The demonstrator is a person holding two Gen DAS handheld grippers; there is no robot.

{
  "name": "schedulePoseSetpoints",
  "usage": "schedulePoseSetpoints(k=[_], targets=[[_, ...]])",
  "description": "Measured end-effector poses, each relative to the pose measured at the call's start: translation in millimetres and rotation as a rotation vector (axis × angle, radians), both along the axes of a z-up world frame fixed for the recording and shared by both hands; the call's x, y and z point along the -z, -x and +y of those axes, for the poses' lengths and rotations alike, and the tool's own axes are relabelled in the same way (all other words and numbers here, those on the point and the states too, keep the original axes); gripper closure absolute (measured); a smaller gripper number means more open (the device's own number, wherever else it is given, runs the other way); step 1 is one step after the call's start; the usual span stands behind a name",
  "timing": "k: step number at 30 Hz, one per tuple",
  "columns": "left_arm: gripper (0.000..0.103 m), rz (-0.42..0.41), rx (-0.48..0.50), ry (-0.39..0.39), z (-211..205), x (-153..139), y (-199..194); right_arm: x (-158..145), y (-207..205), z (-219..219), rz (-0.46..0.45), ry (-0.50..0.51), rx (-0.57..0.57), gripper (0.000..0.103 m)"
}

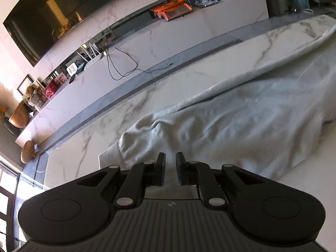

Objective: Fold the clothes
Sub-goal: 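Open both grippers to release the folded edge, then grasp the ribbed end of the folded sweatshirt with the left gripper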

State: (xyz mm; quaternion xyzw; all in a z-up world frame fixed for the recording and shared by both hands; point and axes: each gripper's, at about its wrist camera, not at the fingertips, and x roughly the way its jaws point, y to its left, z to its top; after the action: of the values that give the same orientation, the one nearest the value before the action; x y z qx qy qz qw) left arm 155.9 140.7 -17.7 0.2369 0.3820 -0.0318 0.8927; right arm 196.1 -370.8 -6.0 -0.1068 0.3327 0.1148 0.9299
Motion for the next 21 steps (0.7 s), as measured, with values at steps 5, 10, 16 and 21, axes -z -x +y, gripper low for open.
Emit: schedulePoseSetpoints(k=[5,10,16,21], targets=[[0.092,-0.015,-0.055,-0.001,25,-9,5,16,0,73,0.053,-0.013,-0.136,0.072],[0.089,-0.013,-0.14,0.043,63,-15,7,13,-32,103,0.025,-0.016,-0.087,0.072],[0.08,-0.015,-0.218,0.165,93,-20,7,13,-57,107,0.049,-0.028,0.026,0.072],[0.066,-0.006,-0.297,0.28,111,-24,8,14,-37,98,0.031,-0.009,0.024,0.07]])
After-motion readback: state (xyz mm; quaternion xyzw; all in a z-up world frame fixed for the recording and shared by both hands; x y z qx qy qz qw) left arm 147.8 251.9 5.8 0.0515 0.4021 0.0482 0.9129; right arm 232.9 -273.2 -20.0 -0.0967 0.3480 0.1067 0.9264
